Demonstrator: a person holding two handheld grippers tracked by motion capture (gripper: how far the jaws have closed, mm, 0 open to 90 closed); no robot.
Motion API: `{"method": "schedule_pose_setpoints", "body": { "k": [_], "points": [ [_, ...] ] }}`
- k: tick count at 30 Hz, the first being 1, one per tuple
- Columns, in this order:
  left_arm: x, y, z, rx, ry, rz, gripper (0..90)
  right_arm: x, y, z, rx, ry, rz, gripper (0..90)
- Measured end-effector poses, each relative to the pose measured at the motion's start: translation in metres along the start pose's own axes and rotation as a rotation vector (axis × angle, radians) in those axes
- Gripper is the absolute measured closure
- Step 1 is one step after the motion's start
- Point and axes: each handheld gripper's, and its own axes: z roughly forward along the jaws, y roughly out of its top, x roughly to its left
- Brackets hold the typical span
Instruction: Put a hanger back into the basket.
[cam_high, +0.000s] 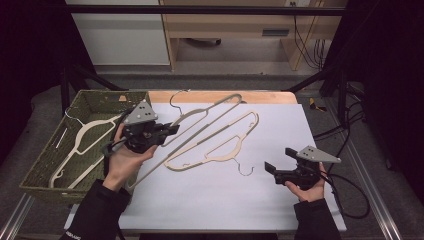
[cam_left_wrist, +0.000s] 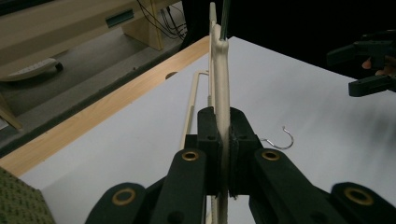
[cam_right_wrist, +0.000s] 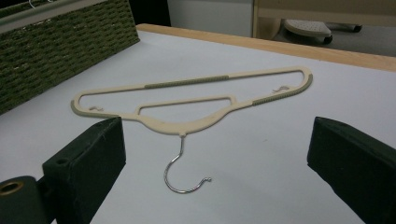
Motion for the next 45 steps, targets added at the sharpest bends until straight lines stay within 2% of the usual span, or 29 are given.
{"method": "schedule_pose_setpoints", "body": {
  "k": [5,8,11,18,27,31,37,41,45],
  "points": [
    [0.012,0.001,-0.019,-0.02,0.007,-0.014,85.7,0.0,0.0,-0.001,-0.001,0.001,-0.002,4.9],
    [0.02,-0.001,-0.028,-0.009,0.021,-0.003,85.7,0.001,0.0,0.0,0.002,0.003,0.0,4.9],
    [0.028,-0.003,-0.036,-0.01,0.026,-0.01,85.7,0.0,0.0,0.001,0.002,0.002,-0.004,4.9],
    [0.051,-0.007,-0.052,-0.032,0.056,-0.042,85.7,0.0,0.0,0.0,0.001,0.004,0.0,4.9],
    [0.084,-0.011,-0.073,-0.027,0.091,-0.072,85.7,0.0,0.0,0.0,0.0,0.005,0.0,4.9],
    [0.096,-0.014,-0.078,-0.011,0.125,-0.052,85.6,0.001,0.0,0.0,0.001,0.006,0.0,4.9],
    [0.113,-0.023,-0.084,-0.005,0.126,-0.059,85.6,0.0,0.0,0.0,0.001,0.005,0.0,4.9],
    [0.123,-0.029,-0.086,0.029,0.153,-0.038,85.6,0.0,0.0,0.001,0.002,0.004,-0.001,4.8],
    [0.133,-0.038,-0.089,0.037,0.146,-0.055,85.6,0.0,0.0,0.001,0.002,0.001,-0.004,4.7]
  ]
}}
